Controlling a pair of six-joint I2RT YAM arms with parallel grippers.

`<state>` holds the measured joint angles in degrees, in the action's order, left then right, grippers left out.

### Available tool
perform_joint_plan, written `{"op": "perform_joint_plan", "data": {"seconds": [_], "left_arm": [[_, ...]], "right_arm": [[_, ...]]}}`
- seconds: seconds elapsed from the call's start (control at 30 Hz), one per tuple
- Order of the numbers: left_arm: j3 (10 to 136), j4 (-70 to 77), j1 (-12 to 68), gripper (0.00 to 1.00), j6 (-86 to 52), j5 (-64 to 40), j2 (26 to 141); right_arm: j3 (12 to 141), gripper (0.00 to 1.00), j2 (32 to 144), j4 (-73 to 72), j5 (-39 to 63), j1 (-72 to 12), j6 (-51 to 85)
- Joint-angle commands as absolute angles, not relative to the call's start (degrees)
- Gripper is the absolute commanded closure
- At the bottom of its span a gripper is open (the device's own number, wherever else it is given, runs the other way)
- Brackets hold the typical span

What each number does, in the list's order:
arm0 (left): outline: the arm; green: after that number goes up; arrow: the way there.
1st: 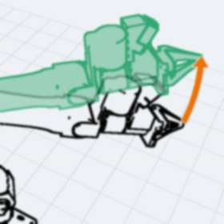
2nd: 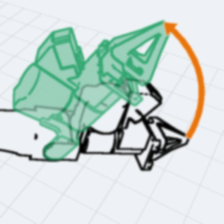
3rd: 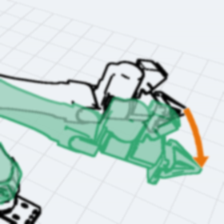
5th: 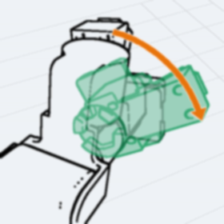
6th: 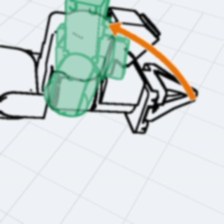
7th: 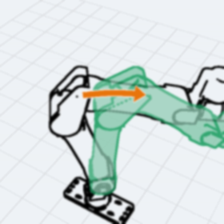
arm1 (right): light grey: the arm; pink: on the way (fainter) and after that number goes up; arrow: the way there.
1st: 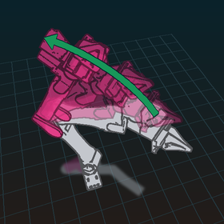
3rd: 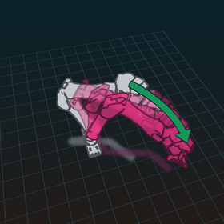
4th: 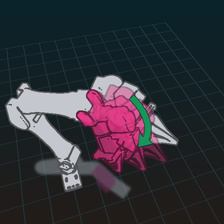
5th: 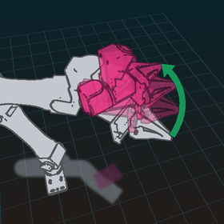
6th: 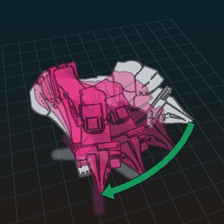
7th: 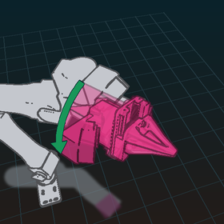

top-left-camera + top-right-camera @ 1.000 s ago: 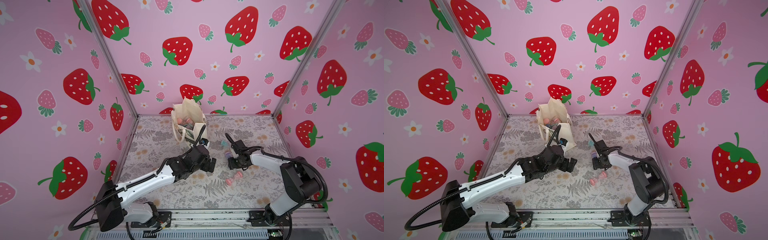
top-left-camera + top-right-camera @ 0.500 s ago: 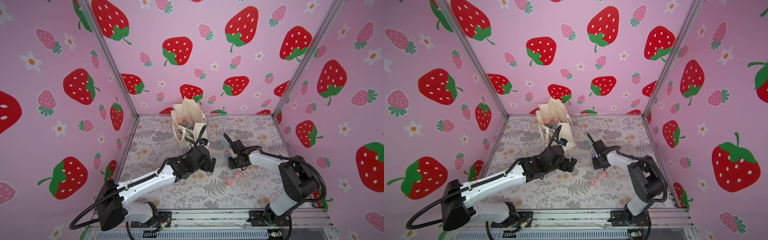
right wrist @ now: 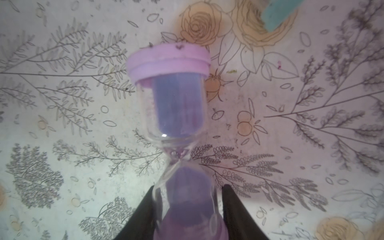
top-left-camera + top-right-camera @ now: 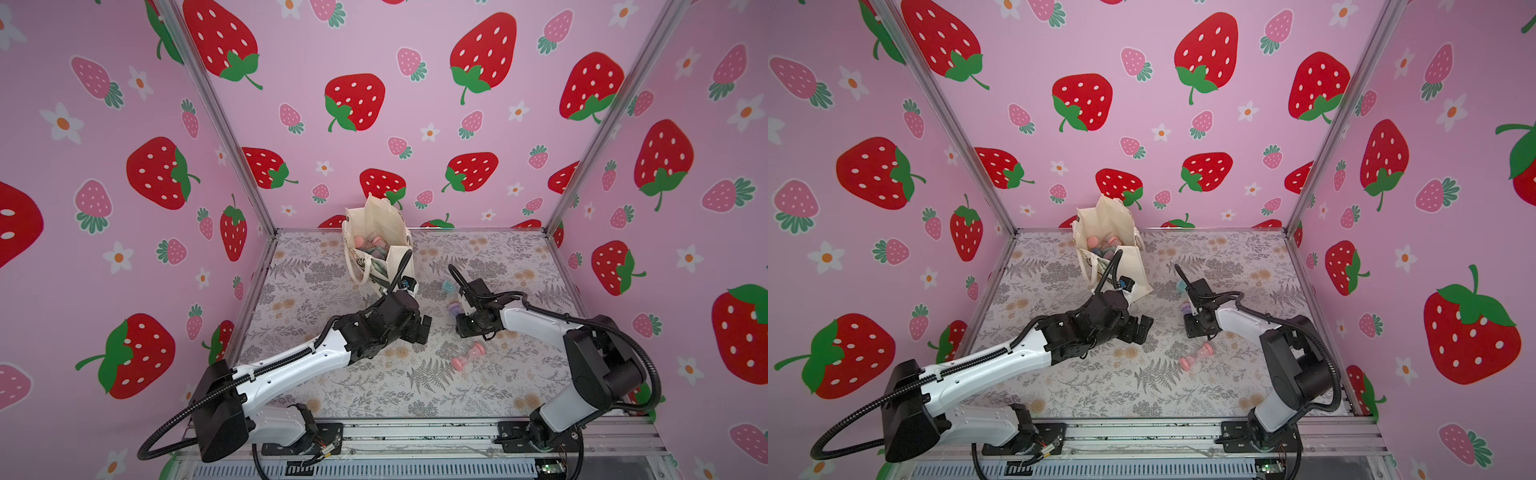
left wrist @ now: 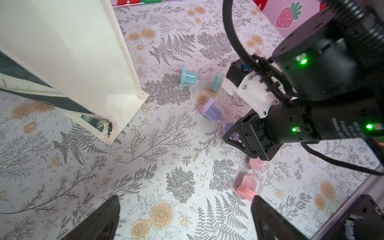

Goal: Put the hourglass into the canvas bag
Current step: Pick up the hourglass from the center of the board.

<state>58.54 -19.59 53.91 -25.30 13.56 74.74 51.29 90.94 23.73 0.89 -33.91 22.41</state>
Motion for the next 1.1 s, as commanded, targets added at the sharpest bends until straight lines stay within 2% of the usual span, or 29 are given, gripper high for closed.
{"op": "perform_joint_plan", "data": {"seconds": [0.0,0.33,0.53,0.83,1.07], "left_arm": [[59.6,-20.7,54.1,0.01,-25.0,15.5,72.8],[60.8,-24.2,53.6,0.01,-24.8,17.9,67.6],[62.6,-28.2,50.4,0.01,-25.2,18.5,63.6],[64.5,-32.7,43.0,0.01,-25.4,17.9,59.9],[65.1,-33.3,35.4,0.01,-25.6,13.1,59.2]], "right_arm": [[51.9,0.65,87.4,24.5,1.8,-34.3,21.9],[55.0,0.69,78.2,27.2,4.2,-34.3,22.8],[60.9,0.69,74.7,28.3,5.3,-34.4,22.8],[74.1,0.7,80.0,27.1,6.4,-36.3,21.9],[85.1,0.7,87.6,24.7,6.2,-39.1,20.7]]}}
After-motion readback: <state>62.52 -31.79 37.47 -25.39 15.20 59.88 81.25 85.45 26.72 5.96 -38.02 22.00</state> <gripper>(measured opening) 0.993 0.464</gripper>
